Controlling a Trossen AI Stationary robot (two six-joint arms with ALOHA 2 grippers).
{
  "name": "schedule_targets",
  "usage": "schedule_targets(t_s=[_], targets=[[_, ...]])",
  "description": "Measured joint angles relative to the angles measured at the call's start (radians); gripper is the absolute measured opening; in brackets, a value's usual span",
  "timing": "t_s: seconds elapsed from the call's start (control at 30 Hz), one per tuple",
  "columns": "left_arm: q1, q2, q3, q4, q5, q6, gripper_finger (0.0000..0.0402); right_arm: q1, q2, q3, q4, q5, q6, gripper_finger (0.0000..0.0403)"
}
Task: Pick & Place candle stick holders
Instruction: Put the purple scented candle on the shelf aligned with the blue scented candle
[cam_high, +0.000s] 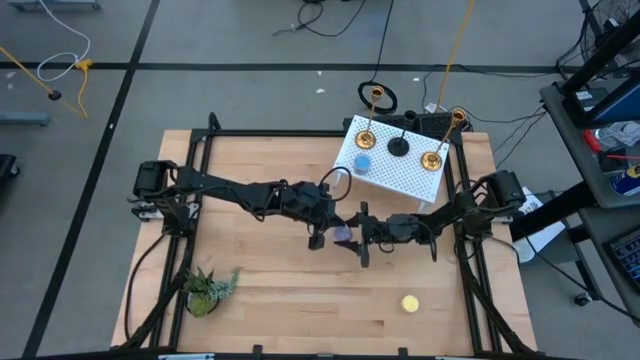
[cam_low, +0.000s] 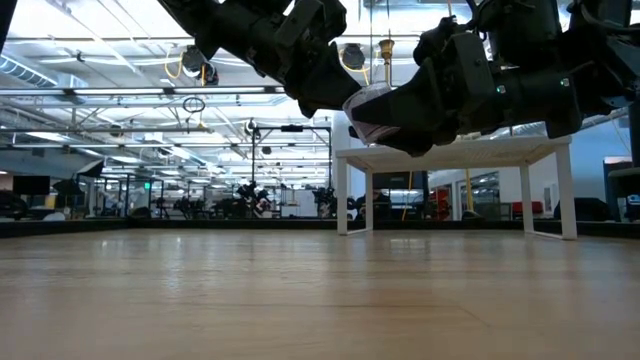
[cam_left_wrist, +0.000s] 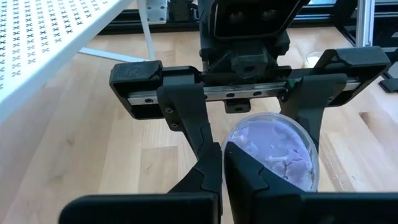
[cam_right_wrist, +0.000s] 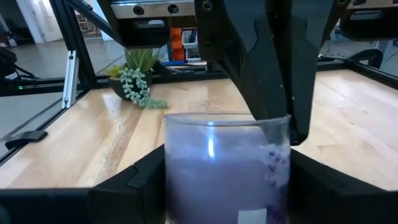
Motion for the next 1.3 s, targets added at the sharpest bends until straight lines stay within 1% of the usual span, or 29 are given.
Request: schedule_targets(t_s=[0.17, 0.4, 0.7, 0.8, 0.87, 0.93, 1.1, 1.23, 1.3], targets=[[0.001, 0.0, 0.0, 0.02, 0.012, -0.01, 0.004, 0.001, 0.001, 0.0, -0.014, -0.004, -0.001, 0.0241], [0.002, -0.001, 0.0, 0.02, 0.015, -0.022, 0.0074, 0.001, 0.001, 0.0, -0.027, -0.004, 0.002, 0.0215], [0.001, -0.005, 0.0, 0.014, 0.016, -0.022, 0.008, 0.001, 0.001, 0.0, -0.038, 0.0, 0.007, 0.0215], [0.003, -0.021, 0.0, 0.005, 0.017, -0.022, 0.008, 0.001, -0.017, -0.002, -0.054, 0.001, 0.005, 0.0223], [0.004, -0.052, 0.0, -0.03, 0.015, -0.022, 0.0081, -0.001, -0.058, -0.003, -0.111, 0.007, 0.0, 0.0225], [0.004, -0.09, 0.0, -0.045, -0.01, -0.022, 0.0081, -0.005, -0.126, -0.003, -0.23, 0.035, 0.0, 0.0221], [0.004, -0.197, 0.0, -0.163, -0.12, -0.007, 0.0081, -0.042, -0.352, -0.004, -0.527, 0.089, -0.017, 0.0214], [0.005, -0.285, 0.001, -0.253, -0.207, 0.007, 0.0081, -0.094, -0.536, -0.004, -0.747, 0.143, -0.057, 0.0217], [0.004, -0.325, 0.001, -0.312, -0.242, 0.007, 0.0081, -0.128, -0.62, -0.004, -0.83, 0.165, -0.069, 0.0221]])
